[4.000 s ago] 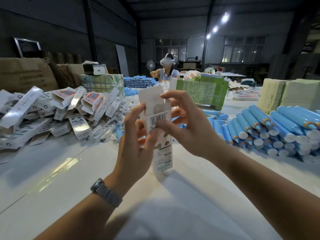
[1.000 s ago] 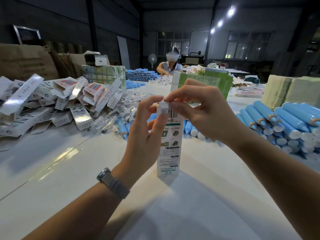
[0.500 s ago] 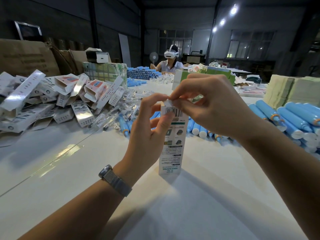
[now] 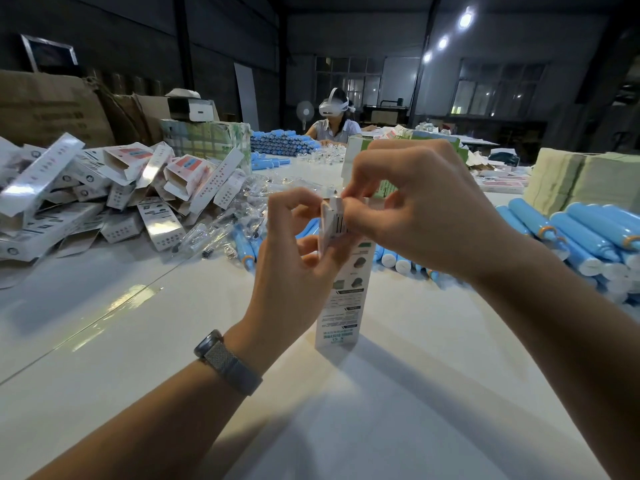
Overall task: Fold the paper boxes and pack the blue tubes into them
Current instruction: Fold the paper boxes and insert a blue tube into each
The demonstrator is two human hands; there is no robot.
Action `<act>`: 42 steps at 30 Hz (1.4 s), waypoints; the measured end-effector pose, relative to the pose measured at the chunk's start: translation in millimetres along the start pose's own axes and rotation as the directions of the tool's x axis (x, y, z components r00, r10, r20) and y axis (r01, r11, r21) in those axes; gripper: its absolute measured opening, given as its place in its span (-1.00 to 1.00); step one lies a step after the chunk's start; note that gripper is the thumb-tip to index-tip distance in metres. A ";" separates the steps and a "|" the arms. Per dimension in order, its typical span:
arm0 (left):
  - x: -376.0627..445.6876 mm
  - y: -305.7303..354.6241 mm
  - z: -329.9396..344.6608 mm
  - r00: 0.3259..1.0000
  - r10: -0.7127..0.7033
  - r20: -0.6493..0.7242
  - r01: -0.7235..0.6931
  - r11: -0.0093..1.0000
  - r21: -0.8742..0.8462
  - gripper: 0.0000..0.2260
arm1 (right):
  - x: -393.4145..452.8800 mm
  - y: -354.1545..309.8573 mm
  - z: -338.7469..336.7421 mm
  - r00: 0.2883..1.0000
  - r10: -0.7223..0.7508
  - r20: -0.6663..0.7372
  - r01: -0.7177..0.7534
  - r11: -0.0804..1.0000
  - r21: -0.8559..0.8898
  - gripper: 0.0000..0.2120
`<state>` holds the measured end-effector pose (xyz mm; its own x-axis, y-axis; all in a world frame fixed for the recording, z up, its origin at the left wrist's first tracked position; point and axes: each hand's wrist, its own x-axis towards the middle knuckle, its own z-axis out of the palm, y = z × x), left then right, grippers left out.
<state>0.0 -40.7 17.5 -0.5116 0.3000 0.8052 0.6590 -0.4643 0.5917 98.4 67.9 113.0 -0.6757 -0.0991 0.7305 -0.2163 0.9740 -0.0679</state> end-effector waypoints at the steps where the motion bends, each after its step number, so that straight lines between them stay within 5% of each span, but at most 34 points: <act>1: -0.5 -1.1 -0.4 1.000 0.012 -0.001 -0.012 1.000 0.004 -0.65 | 0.2 -0.4 -0.6 1.000 -0.005 -0.002 0.005 1.000 0.002 -0.87; 17: -6.8 -8.1 -0.5 0.997 0.077 0.009 -0.078 0.987 0.140 -0.43 | -0.8 11.8 -1.4 0.994 -0.087 0.064 0.080 0.991 0.108 -0.92; 30: -3.9 -8.7 -3.7 0.996 0.076 0.040 -0.082 0.981 0.174 -0.60 | -6.7 35.3 5.5 0.989 -0.020 0.144 -0.044 0.904 0.425 -0.80; 42: -1.3 -4.9 -4.6 0.997 0.062 0.043 -0.067 0.989 0.134 -0.58 | -18.0 44.8 25.9 0.995 0.102 -0.013 -0.074 0.796 0.601 -0.81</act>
<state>-5.1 -42.6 13.3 -0.4455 0.3065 0.8412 0.7599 -0.3673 0.5363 82.6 108.0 79.2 -0.6849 0.0036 0.7286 -0.5457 0.6602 -0.5162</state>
